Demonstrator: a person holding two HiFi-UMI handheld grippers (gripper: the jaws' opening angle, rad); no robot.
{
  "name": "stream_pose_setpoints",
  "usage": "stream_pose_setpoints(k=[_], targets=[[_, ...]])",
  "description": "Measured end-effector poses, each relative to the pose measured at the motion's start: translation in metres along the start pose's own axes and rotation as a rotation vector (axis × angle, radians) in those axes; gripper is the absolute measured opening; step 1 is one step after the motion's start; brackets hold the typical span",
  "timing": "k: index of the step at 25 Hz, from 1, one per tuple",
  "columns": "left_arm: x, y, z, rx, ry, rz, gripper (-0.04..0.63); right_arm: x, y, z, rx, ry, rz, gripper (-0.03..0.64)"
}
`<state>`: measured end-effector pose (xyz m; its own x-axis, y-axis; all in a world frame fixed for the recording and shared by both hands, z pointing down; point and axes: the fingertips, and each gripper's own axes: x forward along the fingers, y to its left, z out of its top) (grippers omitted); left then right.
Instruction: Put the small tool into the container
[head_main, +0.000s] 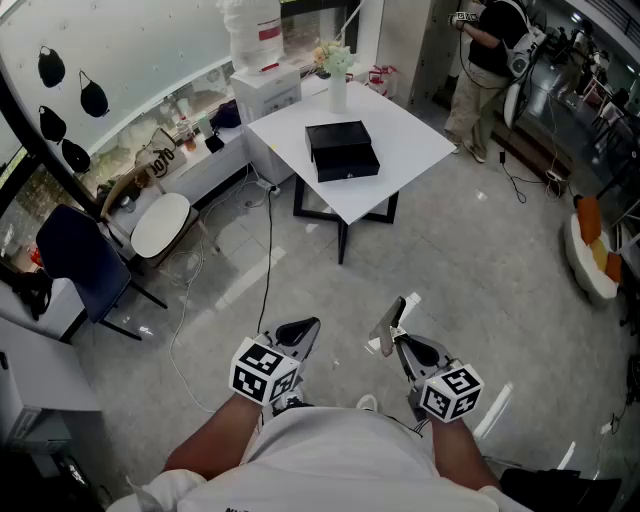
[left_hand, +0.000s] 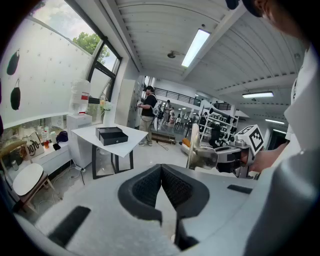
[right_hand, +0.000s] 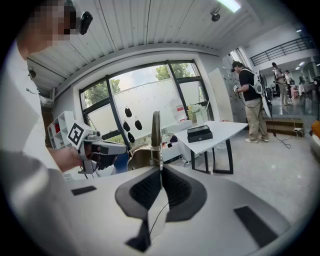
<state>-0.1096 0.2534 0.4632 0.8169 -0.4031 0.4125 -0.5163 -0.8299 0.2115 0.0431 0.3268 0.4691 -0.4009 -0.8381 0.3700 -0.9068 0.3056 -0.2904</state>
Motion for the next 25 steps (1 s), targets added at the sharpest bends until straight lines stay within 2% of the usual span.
stream_pose_setpoints(k=[11, 14, 17, 21, 25], targets=[[-0.004, 0.002, 0.003, 0.010, -0.004, -0.013, 0.009, 0.002, 0.005, 0.001, 0.003, -0.011, -0.010, 0.009], [-0.004, 0.006, 0.003, 0.004, -0.004, -0.019, 0.009, 0.005, 0.008, 0.003, 0.041, -0.025, 0.018, 0.010], [-0.004, 0.012, 0.001, -0.026, -0.005, -0.029, 0.009, 0.009, 0.016, 0.007, 0.064, -0.041, 0.051, 0.011], [-0.010, 0.029, -0.001, -0.068, -0.015, -0.033, 0.009, 0.020, 0.030, 0.005, 0.040, -0.020, 0.053, 0.011], [-0.021, 0.046, 0.004, -0.046, -0.017, -0.041, 0.009, 0.034, 0.045, 0.007, 0.031, -0.003, 0.041, 0.011]])
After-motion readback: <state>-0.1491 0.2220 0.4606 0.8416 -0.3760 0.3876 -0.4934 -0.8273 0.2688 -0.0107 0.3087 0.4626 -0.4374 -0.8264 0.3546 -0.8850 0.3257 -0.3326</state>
